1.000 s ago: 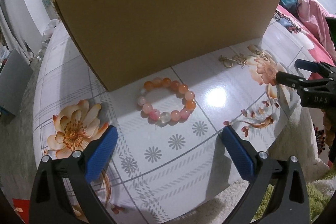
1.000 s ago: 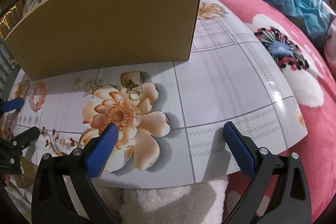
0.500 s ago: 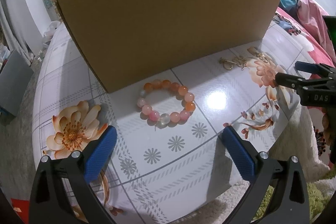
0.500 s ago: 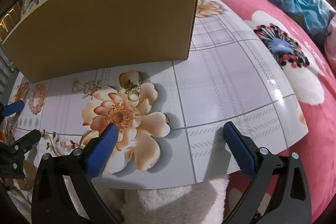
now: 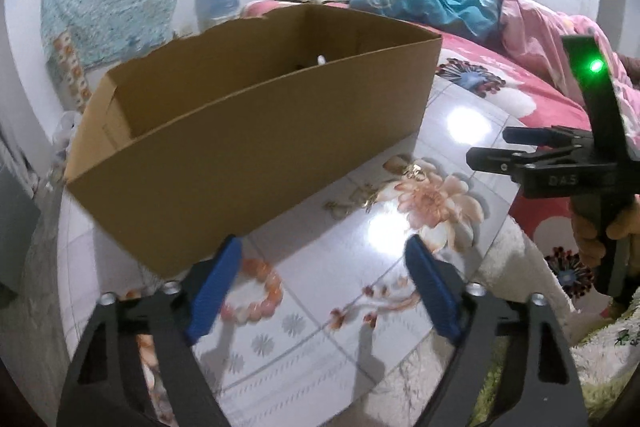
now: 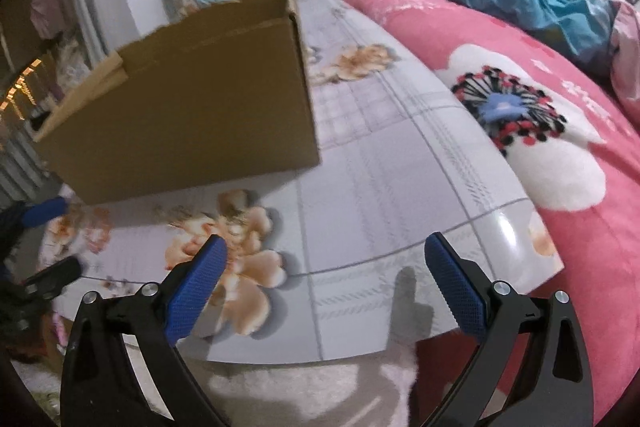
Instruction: Organize jewelry
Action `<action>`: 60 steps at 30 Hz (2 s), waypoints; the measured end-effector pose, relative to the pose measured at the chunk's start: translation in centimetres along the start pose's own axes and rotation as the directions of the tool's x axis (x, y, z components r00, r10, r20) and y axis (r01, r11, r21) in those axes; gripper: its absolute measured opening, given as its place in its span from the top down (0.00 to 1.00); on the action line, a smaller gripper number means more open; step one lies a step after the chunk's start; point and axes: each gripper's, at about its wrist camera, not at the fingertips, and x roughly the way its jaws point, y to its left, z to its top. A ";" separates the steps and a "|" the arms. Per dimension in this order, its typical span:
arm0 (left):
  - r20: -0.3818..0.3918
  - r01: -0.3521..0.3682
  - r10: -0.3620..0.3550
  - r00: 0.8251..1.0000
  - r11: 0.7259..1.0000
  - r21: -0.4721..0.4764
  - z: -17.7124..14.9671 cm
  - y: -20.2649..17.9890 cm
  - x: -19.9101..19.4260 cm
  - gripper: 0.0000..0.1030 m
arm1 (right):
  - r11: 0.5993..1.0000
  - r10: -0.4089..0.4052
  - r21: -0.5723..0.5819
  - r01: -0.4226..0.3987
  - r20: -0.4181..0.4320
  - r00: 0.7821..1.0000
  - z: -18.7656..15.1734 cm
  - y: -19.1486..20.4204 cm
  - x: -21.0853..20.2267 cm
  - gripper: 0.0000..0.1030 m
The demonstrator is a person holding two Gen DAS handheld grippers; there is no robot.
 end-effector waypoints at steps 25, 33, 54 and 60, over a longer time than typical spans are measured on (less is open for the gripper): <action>-0.159 0.065 -0.060 0.985 0.997 0.032 3.7 -1.0 7.2 0.73 | 0.983 0.185 0.002 -0.185 -0.025 0.982 -0.1 2.7 2.3 0.41; -0.169 0.059 -0.051 0.984 0.997 0.044 3.3 -0.8 7.2 0.80 | 0.982 0.189 0.020 -0.189 -0.025 0.982 0.0 2.0 2.5 0.41; -0.153 0.089 -0.087 0.984 0.996 0.006 3.4 0.2 5.9 1.00 | 0.978 0.203 0.047 -0.202 -0.024 0.979 0.0 0.4 2.6 0.42; -0.169 0.082 -0.074 0.983 0.996 0.037 2.8 -0.2 4.9 0.98 | 0.977 0.209 0.043 -0.208 -0.026 0.978 0.0 0.3 2.6 0.42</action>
